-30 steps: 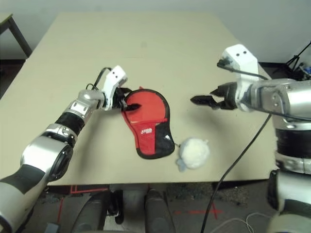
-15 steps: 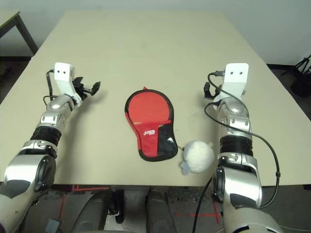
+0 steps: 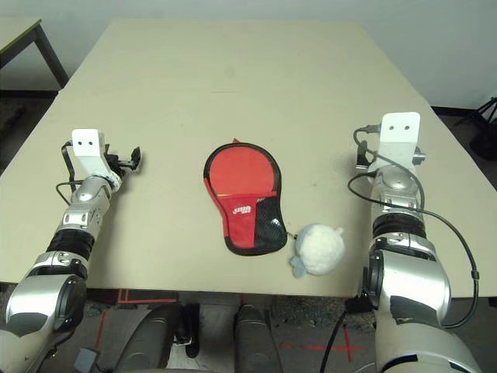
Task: Store the ping-pong paddle in its case and zip it.
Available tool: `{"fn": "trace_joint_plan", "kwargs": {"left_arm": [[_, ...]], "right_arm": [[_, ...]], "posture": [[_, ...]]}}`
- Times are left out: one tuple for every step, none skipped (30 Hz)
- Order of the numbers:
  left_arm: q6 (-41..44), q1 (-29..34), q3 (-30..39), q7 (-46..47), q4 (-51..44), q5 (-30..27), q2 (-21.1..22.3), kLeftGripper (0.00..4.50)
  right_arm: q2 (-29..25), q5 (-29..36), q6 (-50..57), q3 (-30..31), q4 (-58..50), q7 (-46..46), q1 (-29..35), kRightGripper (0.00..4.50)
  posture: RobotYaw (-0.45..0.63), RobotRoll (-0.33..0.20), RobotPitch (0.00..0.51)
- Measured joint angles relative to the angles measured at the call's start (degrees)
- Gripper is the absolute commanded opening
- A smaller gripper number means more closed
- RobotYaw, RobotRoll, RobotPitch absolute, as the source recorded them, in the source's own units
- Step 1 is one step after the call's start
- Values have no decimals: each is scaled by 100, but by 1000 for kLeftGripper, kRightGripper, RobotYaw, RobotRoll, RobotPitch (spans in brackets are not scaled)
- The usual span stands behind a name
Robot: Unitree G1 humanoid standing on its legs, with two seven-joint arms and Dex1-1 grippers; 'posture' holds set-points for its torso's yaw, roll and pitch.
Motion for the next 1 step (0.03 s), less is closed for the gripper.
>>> {"fn": "trace_joint_plan", "kwargs": {"left_arm": [[0, -25, -7, -2, 28, -2, 1, 4500]], "right_arm": [[-8, 4, -4, -3, 22, 21, 5, 4486]], "posture": [[-50, 0, 158]]}}
